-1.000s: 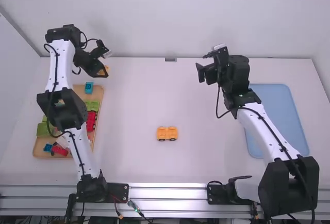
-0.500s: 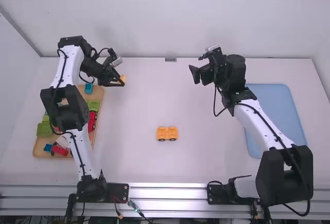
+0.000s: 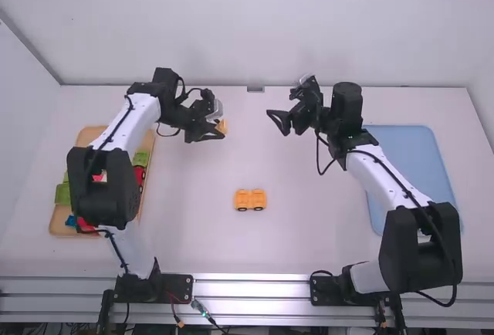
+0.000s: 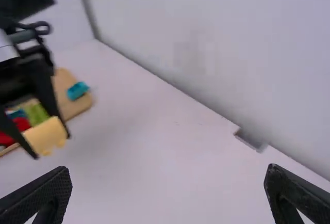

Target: Assemble lego blocks to make yellow taxi

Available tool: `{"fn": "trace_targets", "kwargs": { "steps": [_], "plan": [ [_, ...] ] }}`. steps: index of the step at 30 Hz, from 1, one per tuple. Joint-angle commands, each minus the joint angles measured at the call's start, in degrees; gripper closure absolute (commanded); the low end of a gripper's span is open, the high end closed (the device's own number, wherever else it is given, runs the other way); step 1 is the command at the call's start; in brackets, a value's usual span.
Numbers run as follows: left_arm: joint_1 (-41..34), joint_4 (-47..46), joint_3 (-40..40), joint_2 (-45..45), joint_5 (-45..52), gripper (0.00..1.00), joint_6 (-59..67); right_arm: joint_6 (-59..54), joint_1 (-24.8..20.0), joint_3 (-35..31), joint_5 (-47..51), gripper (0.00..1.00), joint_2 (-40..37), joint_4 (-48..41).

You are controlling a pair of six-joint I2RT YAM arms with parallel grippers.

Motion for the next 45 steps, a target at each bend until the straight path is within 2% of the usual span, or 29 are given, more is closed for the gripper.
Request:
{"fn": "trace_targets", "kwargs": {
  "steps": [1,5,7,11,14,21,25,27,34,40,45],
  "plan": [
    [-1.8,3.9,-3.4,-1.4,9.3,0.98,-5.0,-3.6,0.2,2.1,-10.1,0.01,0.6,-0.1],
    [-4.9,14.0,-7.0,-1.4,13.8,0.98,-12.3,-9.0,0.2,2.1,-17.0,0.01,0.6,-0.8],
    [-7.8,26.4,-10.1,-1.4,14.1,0.98,-22.9,-16.3,0.2,1.3,-21.8,0.01,0.6,-1.8],
    [-10.9,40.9,-12.9,-1.4,14.1,0.98,-34.9,-20.0,0.2,0.3,-22.6,0.01,1.5,-3.0],
    [-11.7,46.4,-13.5,-1.4,14.4,0.98,-43.3,-21.9,0.1,-0.1,-26.4,0.01,3.6,-1.6],
    [-11.3,47.1,-14.0,-1.4,16.0,0.98,-43.7,-16.2,-2.1,-0.1,-30.4,0.04,8.3,6.6],
    [-11.8,46.9,-14.4,-1.4,16.7,0.98,-41.1,-10.1,-4.8,-0.1,-40.2,0.14,11.1,15.8],
    [-11.8,46.7,-14.4,-1.4,18.1,0.98,-39.0,-6.0,-5.5,-0.1,-41.5,0.17,12.3,19.2],
    [-11.8,48.4,-15.1,-1.4,18.9,0.98,-36.6,0.6,-4.6,-0.1,-47.3,0.23,15.9,27.8],
    [-11.8,49.5,-15.8,-1.4,17.9,0.98,-36.3,6.5,-3.7,0.0,-42.7,0.2,16.3,28.7],
    [-12.0,50.9,-16.5,-1.4,18.0,0.98,-36.5,8.8,-2.4,0.0,-40.4,0.27,16.4,28.7]
  ]
}}
